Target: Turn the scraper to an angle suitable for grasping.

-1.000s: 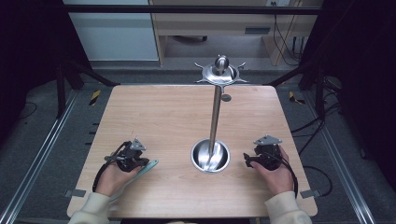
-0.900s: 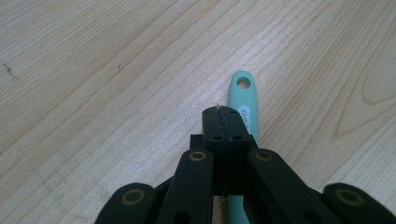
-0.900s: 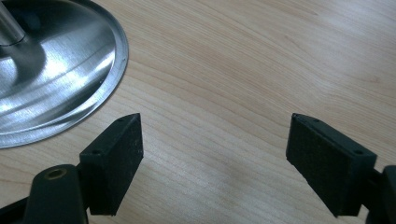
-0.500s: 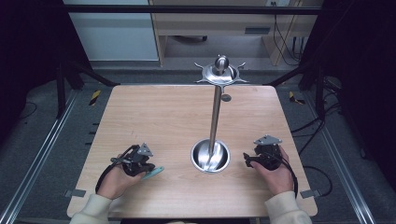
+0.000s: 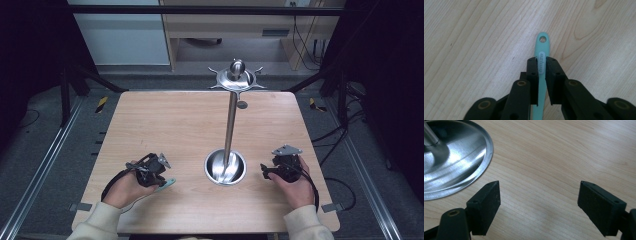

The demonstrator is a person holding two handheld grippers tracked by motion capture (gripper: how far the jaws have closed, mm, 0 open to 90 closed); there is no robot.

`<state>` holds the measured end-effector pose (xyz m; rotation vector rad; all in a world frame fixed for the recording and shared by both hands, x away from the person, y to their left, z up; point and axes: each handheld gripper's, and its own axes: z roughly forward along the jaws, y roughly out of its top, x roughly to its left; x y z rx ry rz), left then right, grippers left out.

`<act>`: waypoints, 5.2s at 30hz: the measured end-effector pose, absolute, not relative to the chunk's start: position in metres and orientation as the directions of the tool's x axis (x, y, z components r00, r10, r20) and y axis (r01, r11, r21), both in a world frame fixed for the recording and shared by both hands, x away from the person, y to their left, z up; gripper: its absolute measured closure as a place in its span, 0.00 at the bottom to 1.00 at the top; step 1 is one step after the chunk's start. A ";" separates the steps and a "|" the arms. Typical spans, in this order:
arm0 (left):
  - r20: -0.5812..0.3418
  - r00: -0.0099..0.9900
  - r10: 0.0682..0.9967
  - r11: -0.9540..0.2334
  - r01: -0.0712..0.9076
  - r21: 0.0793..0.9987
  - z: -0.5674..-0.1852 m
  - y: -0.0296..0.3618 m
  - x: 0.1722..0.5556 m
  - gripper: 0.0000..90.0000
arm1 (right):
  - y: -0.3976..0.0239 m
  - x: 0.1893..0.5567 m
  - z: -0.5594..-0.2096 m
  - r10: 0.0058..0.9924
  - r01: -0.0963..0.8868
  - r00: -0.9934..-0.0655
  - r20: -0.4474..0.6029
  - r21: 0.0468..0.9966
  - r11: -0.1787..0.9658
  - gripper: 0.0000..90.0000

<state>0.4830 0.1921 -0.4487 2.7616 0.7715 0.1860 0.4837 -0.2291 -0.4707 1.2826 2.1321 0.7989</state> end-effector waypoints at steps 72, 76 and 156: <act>0.070 0.827 0.557 -0.772 0.485 0.412 -0.395 0.194 0.487 0.82 | -0.228 0.485 -0.472 0.891 0.592 -0.438 -0.121 0.706 0.388 0.18; 0.079 0.826 0.558 -0.762 0.473 0.442 -0.382 0.195 0.482 0.82 | -0.227 0.483 -0.471 0.892 0.592 -0.436 -0.116 0.710 0.382 0.18; 0.064 0.812 0.580 -0.521 0.310 0.795 -0.256 0.177 0.461 0.82 | -0.231 0.484 -0.469 0.892 0.570 -0.435 -0.124 0.728 0.380 0.12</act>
